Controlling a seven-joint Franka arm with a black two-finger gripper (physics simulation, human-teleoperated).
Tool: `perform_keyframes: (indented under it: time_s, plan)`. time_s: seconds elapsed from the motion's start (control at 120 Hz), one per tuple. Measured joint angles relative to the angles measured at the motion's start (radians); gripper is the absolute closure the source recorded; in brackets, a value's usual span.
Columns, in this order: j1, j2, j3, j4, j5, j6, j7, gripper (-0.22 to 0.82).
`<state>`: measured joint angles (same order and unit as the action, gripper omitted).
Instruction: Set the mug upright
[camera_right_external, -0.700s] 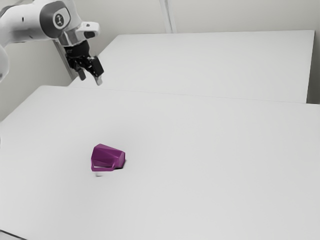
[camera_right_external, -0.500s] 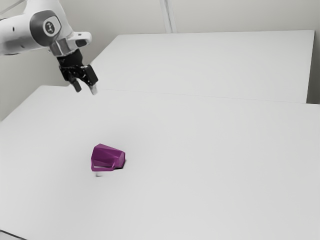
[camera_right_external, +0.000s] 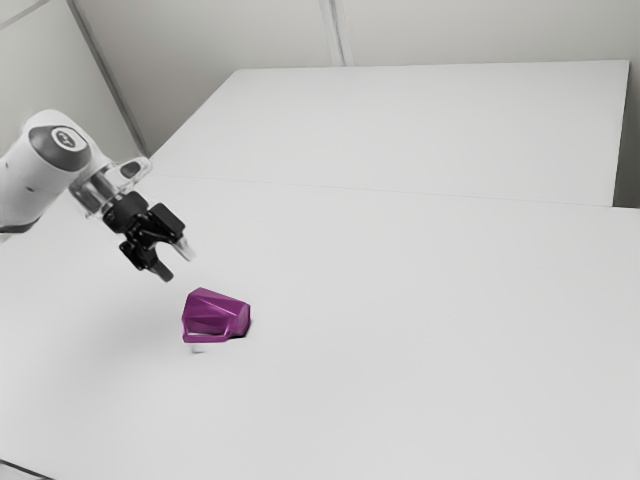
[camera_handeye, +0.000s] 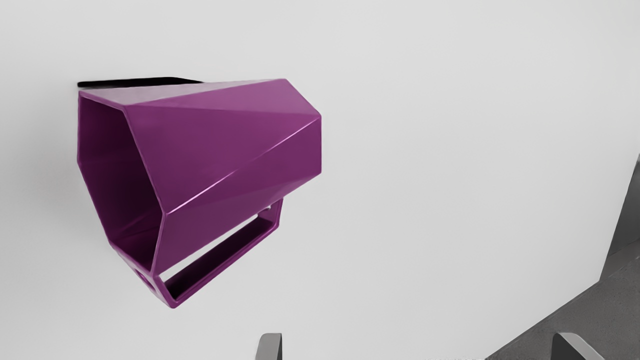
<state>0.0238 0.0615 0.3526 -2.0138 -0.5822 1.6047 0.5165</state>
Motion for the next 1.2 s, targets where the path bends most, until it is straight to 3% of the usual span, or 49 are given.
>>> perform_keyframes:
  time_s: [0.775,0.983,1.067,1.2]
  plan:
    - [0.046,0.16,0.023,-0.03,-0.139,0.149,0.25,0.02]
    - [0.034,0.147,0.022,-0.093,-0.174,0.152,0.279,0.03]
    - [0.034,0.135,0.022,-0.119,-0.187,0.156,0.286,0.07]
    - [0.034,0.132,0.022,-0.128,-0.197,0.159,0.296,0.26]
